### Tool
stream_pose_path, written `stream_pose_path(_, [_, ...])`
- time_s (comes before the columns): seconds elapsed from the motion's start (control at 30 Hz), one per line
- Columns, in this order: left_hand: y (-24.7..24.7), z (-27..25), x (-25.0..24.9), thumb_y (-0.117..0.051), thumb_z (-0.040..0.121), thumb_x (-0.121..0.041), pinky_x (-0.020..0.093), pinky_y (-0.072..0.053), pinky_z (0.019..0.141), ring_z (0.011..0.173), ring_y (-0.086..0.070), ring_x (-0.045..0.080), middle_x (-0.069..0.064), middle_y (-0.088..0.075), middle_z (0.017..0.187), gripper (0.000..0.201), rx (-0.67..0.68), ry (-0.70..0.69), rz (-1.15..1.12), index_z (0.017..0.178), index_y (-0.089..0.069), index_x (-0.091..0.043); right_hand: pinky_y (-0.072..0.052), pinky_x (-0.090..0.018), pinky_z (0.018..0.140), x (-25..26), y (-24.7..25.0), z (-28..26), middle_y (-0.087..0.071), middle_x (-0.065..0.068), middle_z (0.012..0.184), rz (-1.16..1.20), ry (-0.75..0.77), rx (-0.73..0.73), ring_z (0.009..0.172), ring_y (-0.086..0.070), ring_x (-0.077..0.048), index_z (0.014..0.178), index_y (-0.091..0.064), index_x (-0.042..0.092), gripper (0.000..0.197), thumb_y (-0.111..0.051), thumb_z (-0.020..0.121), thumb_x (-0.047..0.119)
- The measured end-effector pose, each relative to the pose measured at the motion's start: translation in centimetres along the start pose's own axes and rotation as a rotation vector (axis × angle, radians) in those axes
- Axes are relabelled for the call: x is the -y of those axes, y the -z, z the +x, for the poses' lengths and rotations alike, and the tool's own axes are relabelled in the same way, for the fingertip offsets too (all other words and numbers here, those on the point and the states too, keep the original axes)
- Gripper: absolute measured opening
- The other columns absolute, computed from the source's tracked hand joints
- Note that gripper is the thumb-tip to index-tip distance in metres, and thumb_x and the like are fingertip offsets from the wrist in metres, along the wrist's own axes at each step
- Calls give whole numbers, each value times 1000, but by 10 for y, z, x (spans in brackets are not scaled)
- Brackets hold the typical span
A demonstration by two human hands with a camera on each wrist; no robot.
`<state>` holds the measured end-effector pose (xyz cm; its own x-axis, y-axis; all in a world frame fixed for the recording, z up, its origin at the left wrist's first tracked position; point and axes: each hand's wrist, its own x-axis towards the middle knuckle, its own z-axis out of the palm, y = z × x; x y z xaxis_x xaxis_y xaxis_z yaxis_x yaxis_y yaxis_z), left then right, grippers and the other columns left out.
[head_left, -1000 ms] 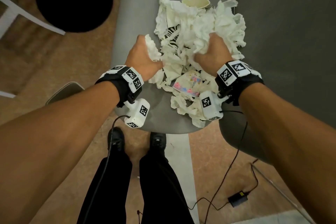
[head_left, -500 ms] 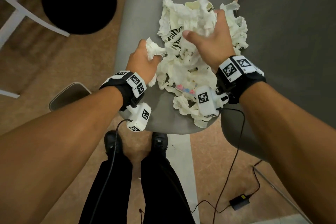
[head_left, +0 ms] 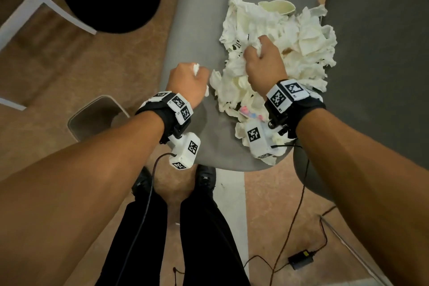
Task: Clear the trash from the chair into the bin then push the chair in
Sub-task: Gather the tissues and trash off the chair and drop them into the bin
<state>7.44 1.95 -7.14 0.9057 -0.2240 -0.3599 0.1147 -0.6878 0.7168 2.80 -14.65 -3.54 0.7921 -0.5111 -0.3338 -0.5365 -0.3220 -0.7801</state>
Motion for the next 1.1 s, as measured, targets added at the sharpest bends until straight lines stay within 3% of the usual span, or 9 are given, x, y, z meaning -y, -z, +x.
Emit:
stream_pose_path(0.1, [5, -6, 9, -45, 86, -18, 14, -29, 37, 39, -46, 5, -5, -55, 44, 37, 20, 11, -24, 50, -46, -11, -41, -35, 63, 11, -24, -5, -41, 4, 64, -84, 7, 36, 59, -43, -20, 82, -40, 18, 15, -40, 94, 26])
stream_pose_path(0.2, [20, -9, 32, -44, 87, -17, 21, -31, 43, 40, -45, 5, -5, -52, 42, 40, 1, 44, -69, 48, -44, -11, -33, -32, 66, 29, -55, -11, -39, 3, 67, -182, 50, 84, 67, -42, -21, 89, -40, 8, 16, -39, 99, 20])
stream_pose_path(0.3, [49, -15, 63, -45, 94, -17, 17, -30, 46, 45, -51, 2, -7, -50, 44, 44, -61, 114, -100, 51, -48, -17, -46, -41, 70, 51, -99, -19, -48, 1, 73, -115, 62, 165, 75, -55, -27, 98, -45, 8, 19, -40, 96, 26])
stream_pose_path(0.4, [79, -18, 112, -43, 100, -35, 26, -29, 61, 73, -56, 21, -1, -57, 72, 34, -91, 275, -133, 79, -59, -13, -50, -44, 76, 78, -158, -28, -58, 0, 84, -15, -19, 323, 85, -63, -30, 106, -47, 17, 29, -39, 88, 38])
stream_pose_path(0.5, [104, -16, 183, -37, 93, -55, 28, -39, 82, 91, -56, 22, -1, -64, 101, 49, -154, 494, -217, 110, -61, -16, -44, -40, 65, 102, -225, -41, -59, -6, 86, 82, -153, 528, 73, -58, -27, 113, -47, 21, 45, -40, 79, 51])
stream_pose_path(0.7, [143, -22, 308, -48, 84, -38, 44, -41, 105, 117, -55, 35, 13, -59, 129, 57, -169, 701, -327, 131, -52, -5, -46, -35, 57, 104, -353, -61, -55, -15, 90, 298, -339, 650, 61, -52, -23, 119, -51, 6, 62, -51, 68, 41])
stream_pose_path(0.87, [144, -14, 387, -57, 73, -28, 46, -53, 95, 112, -62, 34, 10, -63, 122, 60, -116, 695, -209, 131, -51, -15, -58, -34, 69, 65, -424, -58, -60, -10, 92, 278, -282, 634, 69, -61, -19, 126, -43, 15, 38, -42, 90, 2])
stream_pose_path(0.97, [131, -7, 413, -54, 90, -8, 42, -52, 94, 111, -61, 38, 19, -59, 129, 56, -83, 655, -108, 144, -39, -9, -60, -50, 84, 37, -455, -51, -66, -11, 97, 226, -239, 657, 81, -69, -24, 131, -40, 19, 54, -51, 84, -4])
stream_pose_path(1.1, [120, -3, 440, -58, 91, -21, 35, -52, 88, 104, -65, 32, 12, -67, 120, 76, -67, 526, -63, 155, -19, -27, -59, -47, 87, 3, -478, -46, -69, -8, 109, -9, -99, 658, 99, -69, -27, 129, -47, 26, 61, -64, 76, 3])
